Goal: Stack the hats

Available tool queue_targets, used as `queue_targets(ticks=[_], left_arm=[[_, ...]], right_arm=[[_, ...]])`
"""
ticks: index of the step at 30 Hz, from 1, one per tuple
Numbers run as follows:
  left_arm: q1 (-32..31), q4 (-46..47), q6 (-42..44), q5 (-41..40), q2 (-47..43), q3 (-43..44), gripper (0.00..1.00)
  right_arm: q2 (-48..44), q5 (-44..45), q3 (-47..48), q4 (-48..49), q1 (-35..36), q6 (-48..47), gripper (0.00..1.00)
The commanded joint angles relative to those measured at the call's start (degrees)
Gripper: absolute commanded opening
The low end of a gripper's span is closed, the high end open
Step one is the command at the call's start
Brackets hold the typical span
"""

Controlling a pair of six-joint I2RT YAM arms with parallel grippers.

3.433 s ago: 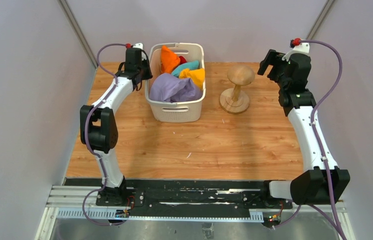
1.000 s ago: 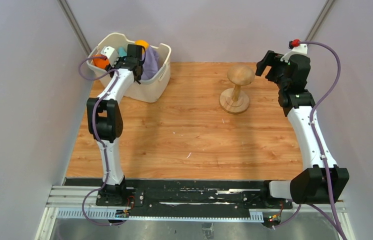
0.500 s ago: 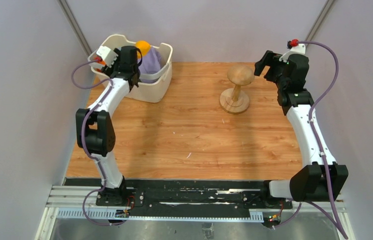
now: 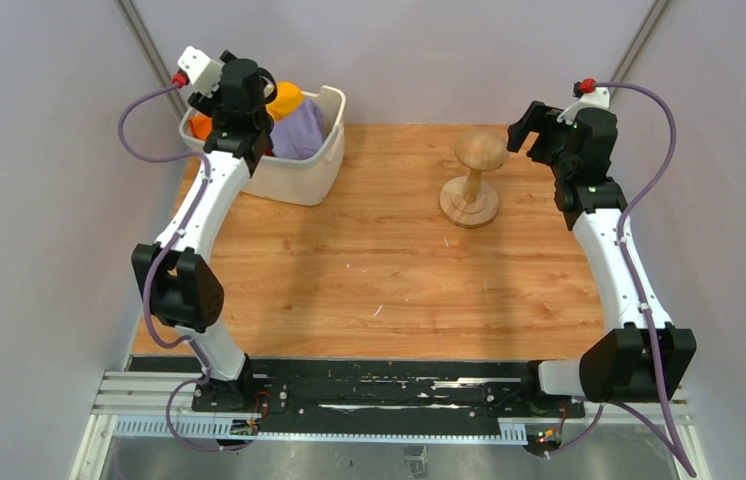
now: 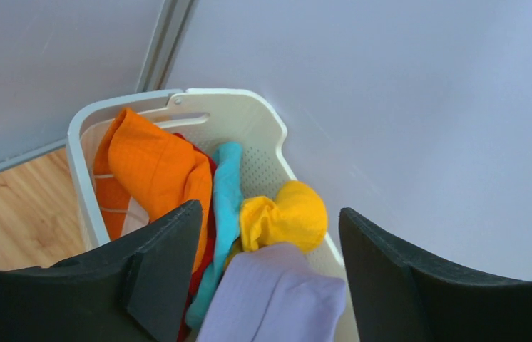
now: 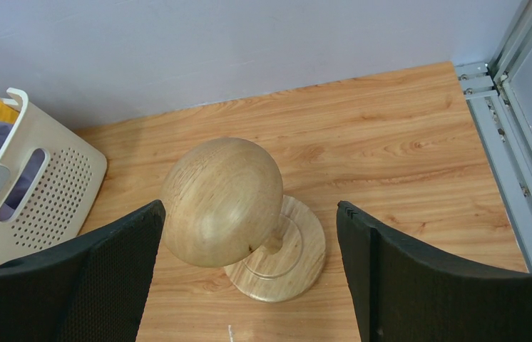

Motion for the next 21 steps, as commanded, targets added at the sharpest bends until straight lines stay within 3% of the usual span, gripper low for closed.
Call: queue_targets(ticks=[1, 5, 8, 11, 21], left_arm=[[-0.12, 0.54, 4.69, 6.26, 1.37, -0.22, 0.79], [-0.10, -6.56, 12.73, 22.16, 8.42, 10.72, 0.82], [-0.09, -20.64, 16.21, 32.89, 18.31, 28.22, 0.84], [-0.09, -30.17, 17.86, 37.05, 26.52, 43.57, 0.85], [-0.11, -31.94, 17.17, 39.97, 28.54, 38.20, 0.83]], right_arm=[[0.10, -0.73, -0.24, 1.28, -0.86, 0.64, 0.89], [-0.08, -0.49, -0.16, 1.15, -0.86, 0.31, 0.89], [-0.27, -0.09, -0.32, 1.06, -0.86, 0.01, 0.89], [-0.35, -0.03, -0.33, 1.03, -0.86, -0.07, 0.89], [-0.16, 0.23, -0.22, 0.76, -0.86, -0.39, 0.89]])
